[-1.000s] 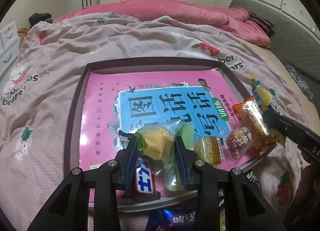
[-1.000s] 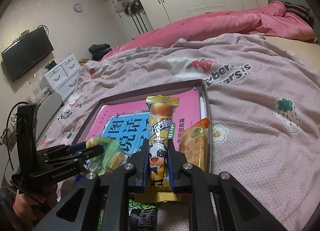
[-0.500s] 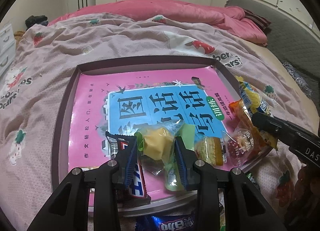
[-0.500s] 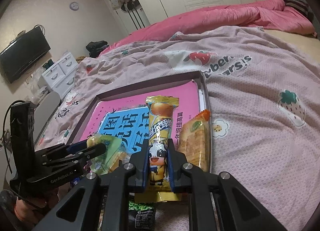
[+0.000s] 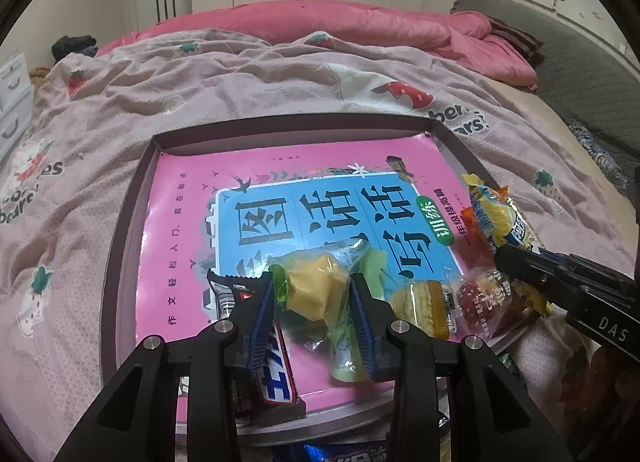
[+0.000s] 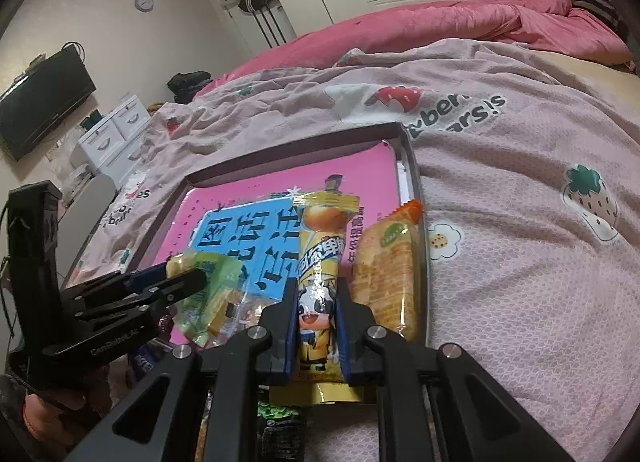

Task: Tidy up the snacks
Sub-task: 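Release the candy bag in the tray with the left tool while the right tool releases its packet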

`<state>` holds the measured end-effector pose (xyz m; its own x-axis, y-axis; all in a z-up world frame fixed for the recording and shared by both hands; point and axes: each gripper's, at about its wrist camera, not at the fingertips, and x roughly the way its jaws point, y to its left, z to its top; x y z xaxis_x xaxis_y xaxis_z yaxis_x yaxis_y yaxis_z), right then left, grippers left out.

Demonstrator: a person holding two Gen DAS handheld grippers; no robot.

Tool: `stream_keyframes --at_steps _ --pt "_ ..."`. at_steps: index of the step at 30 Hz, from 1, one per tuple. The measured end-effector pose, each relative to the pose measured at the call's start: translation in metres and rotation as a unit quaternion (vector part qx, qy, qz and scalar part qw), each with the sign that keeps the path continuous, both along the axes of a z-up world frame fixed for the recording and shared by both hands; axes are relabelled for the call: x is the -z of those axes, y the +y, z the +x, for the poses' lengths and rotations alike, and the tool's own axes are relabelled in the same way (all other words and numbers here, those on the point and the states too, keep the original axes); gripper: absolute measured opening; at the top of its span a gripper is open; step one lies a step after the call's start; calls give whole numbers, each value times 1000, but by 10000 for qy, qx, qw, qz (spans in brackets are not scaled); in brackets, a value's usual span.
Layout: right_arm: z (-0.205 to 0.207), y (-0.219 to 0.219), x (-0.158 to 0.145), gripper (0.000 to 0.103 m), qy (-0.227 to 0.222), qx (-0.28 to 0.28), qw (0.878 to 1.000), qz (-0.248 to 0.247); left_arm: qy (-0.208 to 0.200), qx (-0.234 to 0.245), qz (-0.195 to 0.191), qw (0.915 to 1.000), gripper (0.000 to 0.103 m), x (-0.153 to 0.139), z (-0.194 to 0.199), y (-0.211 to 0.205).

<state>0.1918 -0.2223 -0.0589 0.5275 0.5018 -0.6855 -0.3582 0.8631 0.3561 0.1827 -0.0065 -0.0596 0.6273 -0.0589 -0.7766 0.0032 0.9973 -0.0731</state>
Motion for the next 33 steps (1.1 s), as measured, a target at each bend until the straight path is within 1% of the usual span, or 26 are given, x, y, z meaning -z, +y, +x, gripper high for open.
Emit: stream_keyframes --at_steps 5,9,12,16,23,26,30,33 --pt "-1 1 0 17 -24 5 10000 -43 7 -16 -19 10000 38 0 1 0" --pt "-1 1 -1 19 -21 16 10000 -43 14 -20 -71 10000 39 -1 2 2" --pt "-2 1 -3 23 -41 22 10000 -25 15 -14 -80 10000 41 -1 1 3" --pt "-2 0 -6 30 -72 41 10000 25 23 -28 -148 9999 41 -1 1 4" --pt "-1 -4 -10 36 -117 136 9998 31 44 -77 -158 9998 42 -2 0 7" --pt "-1 -6 -12 37 -161 177 9997 24 46 -100 -133 9998 43 -3 -1 8" --pt "-1 -6 -14 39 -235 187 9995 -17 44 -138 -117 9998 47 -4 -3 9" --pt "-3 -6 -17 45 -323 219 9992 -90 38 -138 -137 9998 48 -6 -3 11"
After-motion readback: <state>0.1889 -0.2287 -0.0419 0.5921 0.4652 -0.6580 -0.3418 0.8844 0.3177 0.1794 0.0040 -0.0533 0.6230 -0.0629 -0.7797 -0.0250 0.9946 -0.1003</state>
